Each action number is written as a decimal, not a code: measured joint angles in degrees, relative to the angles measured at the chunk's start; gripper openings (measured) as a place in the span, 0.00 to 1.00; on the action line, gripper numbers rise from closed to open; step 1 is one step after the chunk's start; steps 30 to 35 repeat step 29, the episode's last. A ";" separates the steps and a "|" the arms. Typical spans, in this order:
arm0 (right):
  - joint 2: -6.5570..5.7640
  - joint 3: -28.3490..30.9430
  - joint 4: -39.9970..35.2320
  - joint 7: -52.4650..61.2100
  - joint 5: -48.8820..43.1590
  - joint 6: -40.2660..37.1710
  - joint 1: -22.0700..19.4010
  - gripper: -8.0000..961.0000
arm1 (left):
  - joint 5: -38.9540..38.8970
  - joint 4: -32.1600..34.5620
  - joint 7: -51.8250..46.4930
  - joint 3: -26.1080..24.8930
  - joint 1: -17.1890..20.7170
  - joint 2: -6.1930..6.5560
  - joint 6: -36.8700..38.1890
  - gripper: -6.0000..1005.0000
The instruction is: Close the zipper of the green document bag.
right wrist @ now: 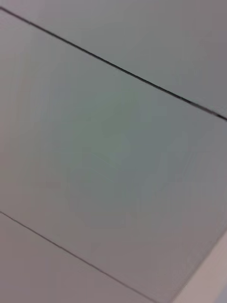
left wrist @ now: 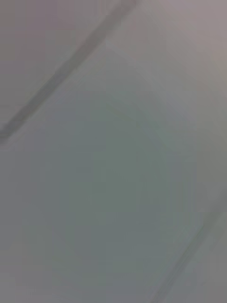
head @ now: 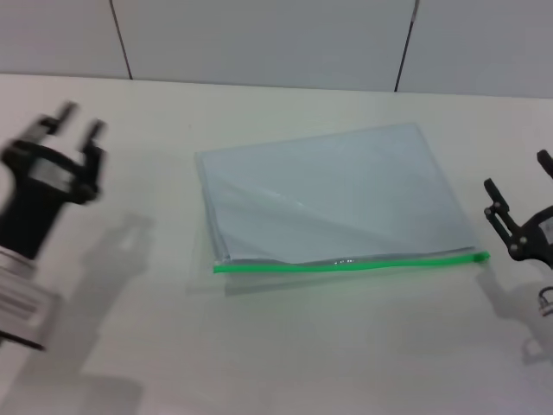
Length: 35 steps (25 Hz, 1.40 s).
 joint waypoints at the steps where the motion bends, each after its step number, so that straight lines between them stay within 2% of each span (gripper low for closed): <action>1: 0.02 0.00 0.10 1.51 0.00 -0.01 0.13 0.66 | 0.00 0.00 0.00 0.00 0.00 0.00 0.00 0.33; 3: 0.07 0.18 0.11 4.87 0.01 -0.03 0.68 0.68 | -6.30 -1.84 -8.91 -0.01 0.42 0.15 3.28 0.33; 5: 0.11 0.24 -0.14 7.64 1.68 0.39 1.37 0.69 | -8.08 -3.13 -13.43 -0.01 0.48 0.20 4.49 0.33; 10: 0.07 -0.92 -1.27 10.28 7.17 1.13 2.66 0.69 | -15.21 -8.35 -32.16 -0.01 0.27 0.41 6.28 0.33; 15: 0.16 -1.07 -1.36 10.98 7.82 1.25 2.95 0.69 | -21.53 -11.62 -42.97 -0.01 0.16 0.44 5.90 0.34; 19: 0.20 -1.08 -1.32 11.26 7.91 1.14 2.97 0.69 | -25.90 -13.14 -50.47 -0.01 0.17 0.53 5.50 0.42; 20: 0.21 -1.08 -1.33 11.27 7.92 1.12 3.02 0.69 | -26.21 -13.50 -51.83 -0.01 0.19 0.55 5.50 0.44; 23: 0.27 -1.09 -1.43 11.28 7.93 1.12 3.31 0.69 | -26.33 -14.15 -53.54 0.04 0.16 0.62 5.26 0.62; 28: 0.32 -1.34 -1.28 11.34 7.97 0.93 3.49 0.69 | -26.71 -14.13 -53.68 0.04 0.07 0.58 4.71 0.66; 35: 0.34 -1.38 -1.19 11.35 7.97 0.90 3.49 0.69 | -26.75 -14.10 -53.70 0.04 0.02 0.57 4.54 0.66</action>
